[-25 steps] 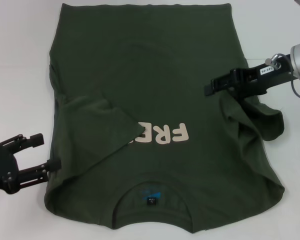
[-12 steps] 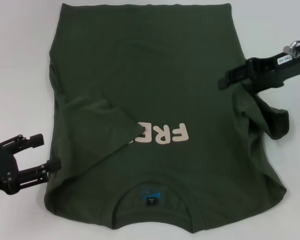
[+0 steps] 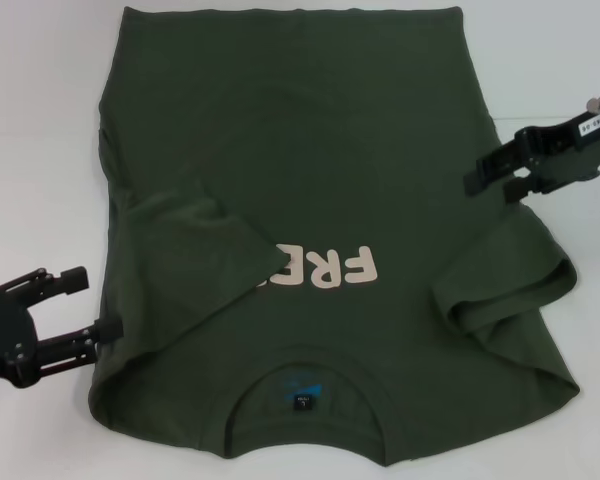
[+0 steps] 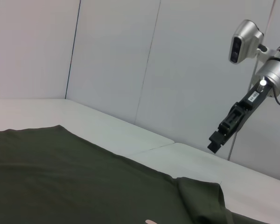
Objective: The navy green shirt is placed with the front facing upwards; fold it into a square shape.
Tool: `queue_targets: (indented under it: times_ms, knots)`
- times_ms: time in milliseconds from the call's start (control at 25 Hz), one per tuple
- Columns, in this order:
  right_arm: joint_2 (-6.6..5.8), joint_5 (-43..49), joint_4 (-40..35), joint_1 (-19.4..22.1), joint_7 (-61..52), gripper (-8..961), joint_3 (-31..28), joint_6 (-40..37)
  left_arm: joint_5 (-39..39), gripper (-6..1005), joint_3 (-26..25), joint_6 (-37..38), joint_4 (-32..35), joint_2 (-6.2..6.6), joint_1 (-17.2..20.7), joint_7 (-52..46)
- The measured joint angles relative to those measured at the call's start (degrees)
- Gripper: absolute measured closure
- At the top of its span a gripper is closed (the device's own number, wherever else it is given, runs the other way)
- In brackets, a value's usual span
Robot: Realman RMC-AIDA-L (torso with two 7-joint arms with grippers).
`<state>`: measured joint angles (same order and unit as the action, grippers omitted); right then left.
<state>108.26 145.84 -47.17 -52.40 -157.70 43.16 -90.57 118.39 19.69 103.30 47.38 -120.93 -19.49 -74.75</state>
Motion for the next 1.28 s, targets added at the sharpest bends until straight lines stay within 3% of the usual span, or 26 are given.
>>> queue_targets:
  times_ms: [400,800,1280]
  knots:
    - [-0.47,7.5,-1.2,1.4,-0.7,277,-0.1,-2.0,0.0,167,0.0,0.0,-0.1,0.0,0.0,0.0]
    - [-0.65,15.9,-0.8,2.7,-1.2,283,0.2,0.7,0.0,167,0.0,0.2,-0.1,-0.19,0.0,0.0]
    - [2.13,20.6,2.4,2.2,-1.3,325,0.8,9.0,0.0,167,0.0,-0.1,-0.9,-0.15,-0.4,0.1]
